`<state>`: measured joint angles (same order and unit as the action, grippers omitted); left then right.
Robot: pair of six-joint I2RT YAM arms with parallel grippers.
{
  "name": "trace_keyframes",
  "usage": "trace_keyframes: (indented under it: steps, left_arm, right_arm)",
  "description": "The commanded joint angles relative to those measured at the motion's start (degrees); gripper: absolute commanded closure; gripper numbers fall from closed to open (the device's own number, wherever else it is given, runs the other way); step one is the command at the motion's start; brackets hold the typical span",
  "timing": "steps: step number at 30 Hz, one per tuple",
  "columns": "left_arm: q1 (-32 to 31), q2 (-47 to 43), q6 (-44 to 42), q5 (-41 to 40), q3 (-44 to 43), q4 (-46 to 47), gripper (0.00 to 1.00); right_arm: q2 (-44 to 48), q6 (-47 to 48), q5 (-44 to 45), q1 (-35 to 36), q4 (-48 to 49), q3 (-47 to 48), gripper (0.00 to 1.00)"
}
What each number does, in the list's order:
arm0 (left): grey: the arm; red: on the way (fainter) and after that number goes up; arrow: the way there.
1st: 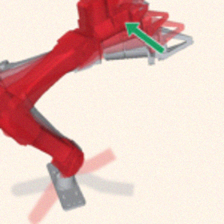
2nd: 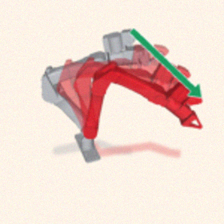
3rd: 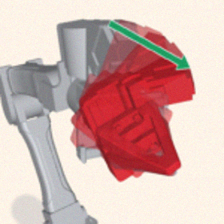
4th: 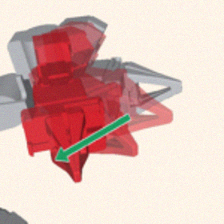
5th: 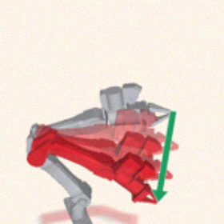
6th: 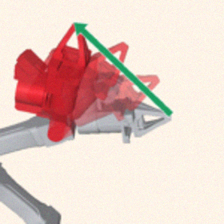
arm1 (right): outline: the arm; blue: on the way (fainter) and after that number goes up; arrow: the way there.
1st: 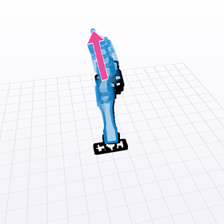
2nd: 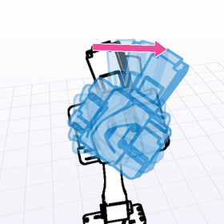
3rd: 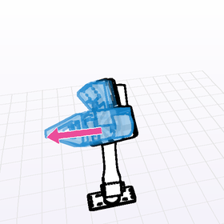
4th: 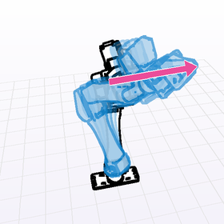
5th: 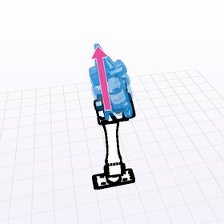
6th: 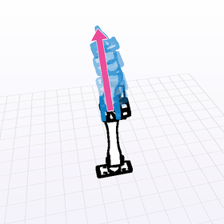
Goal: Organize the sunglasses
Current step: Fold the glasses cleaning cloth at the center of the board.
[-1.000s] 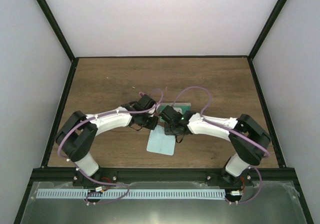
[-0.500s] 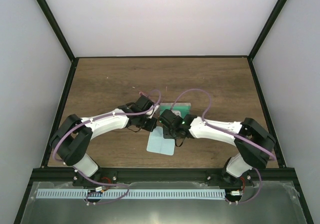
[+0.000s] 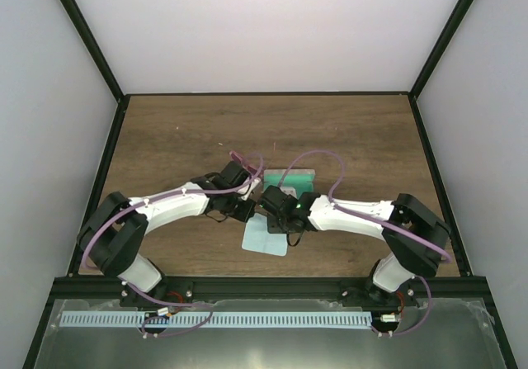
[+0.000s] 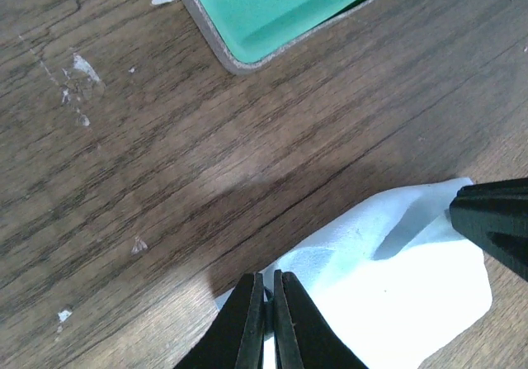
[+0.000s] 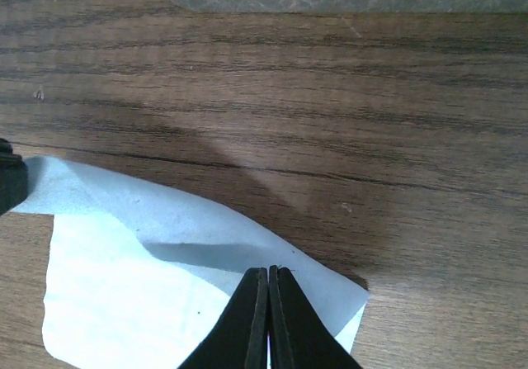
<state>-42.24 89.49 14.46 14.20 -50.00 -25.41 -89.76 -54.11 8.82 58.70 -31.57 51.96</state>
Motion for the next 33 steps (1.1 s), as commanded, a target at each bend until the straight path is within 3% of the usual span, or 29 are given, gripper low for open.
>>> trace_keyframes:
  steps: [1,33]
  left_arm:
    - [0.06,-2.51,-1.67,-0.80,1.17,-0.89,0.96]
    - [-3.62,-5.15,-0.93,0.66,4.63,-0.25,0.96]
  right_arm:
    - [1.13,-1.58,0.89,0.60,-1.31,-0.06,0.99]
    - [4.19,-4.07,-0.42,2.94,-2.73,-2.13,0.99]
